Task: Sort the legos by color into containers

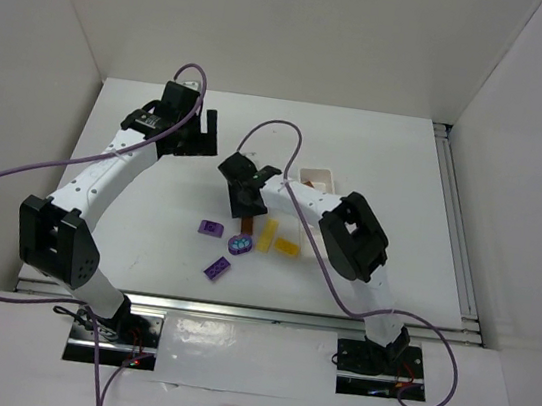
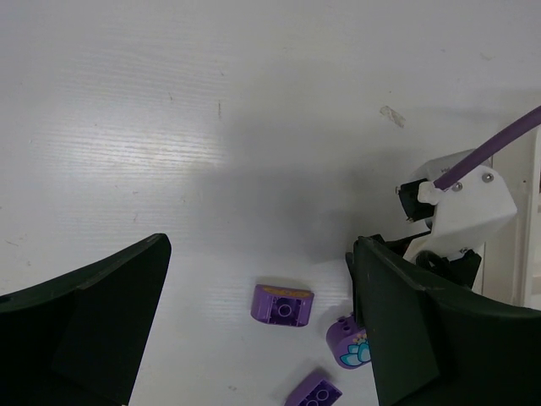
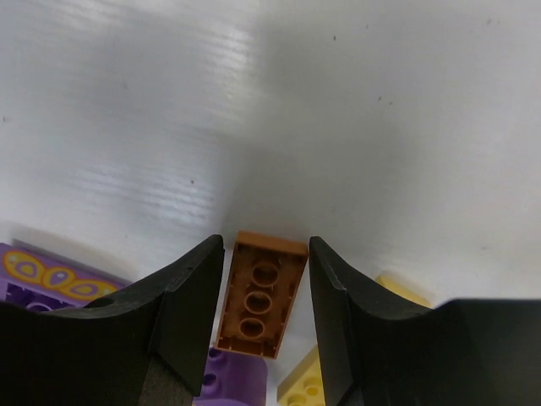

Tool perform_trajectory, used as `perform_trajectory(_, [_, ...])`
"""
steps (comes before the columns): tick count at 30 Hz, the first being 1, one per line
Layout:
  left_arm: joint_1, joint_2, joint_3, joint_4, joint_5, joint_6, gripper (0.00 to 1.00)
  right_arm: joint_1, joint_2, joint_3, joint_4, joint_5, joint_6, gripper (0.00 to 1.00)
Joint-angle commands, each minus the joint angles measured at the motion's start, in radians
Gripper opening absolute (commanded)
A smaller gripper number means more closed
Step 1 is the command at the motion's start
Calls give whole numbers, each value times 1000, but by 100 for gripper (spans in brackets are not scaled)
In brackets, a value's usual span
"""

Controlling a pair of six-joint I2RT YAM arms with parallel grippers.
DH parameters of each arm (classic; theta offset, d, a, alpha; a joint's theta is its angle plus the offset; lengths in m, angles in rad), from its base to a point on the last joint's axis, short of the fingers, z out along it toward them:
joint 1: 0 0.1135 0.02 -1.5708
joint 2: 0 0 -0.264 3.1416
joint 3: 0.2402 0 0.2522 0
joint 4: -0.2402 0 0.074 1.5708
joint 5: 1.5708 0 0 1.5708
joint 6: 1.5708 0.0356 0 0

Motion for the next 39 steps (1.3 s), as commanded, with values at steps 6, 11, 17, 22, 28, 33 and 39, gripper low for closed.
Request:
perform_trajectory(6, [0, -15, 4, 12, -17, 29, 100, -16, -21, 2, -29, 21, -14, 55])
perform_trajectory(11, [0, -15, 4, 12, -17, 29, 100, -5, -40, -51, -54, 12, -5, 60])
perform_trajectory(17, [0, -15, 4, 12, -8, 29, 100, 27, -49, -51, -54, 21, 6, 47])
perform_trajectory(22, [0, -15, 4, 12, -8, 29, 100, 27, -29, 21, -63, 77, -8, 39])
perform_trajectory(28, [0, -15, 15, 12, 3, 29, 100, -31, 20, 211, -97, 204, -54, 37])
perform_trajectory(33, [0, -15, 24, 12, 3, 29, 100, -124, -47, 200, -65, 242, -63, 37])
perform_trajectory(39, [0, 3, 33, 12, -7, 29, 100, -250, -208, 32, 34, 285, -45, 37])
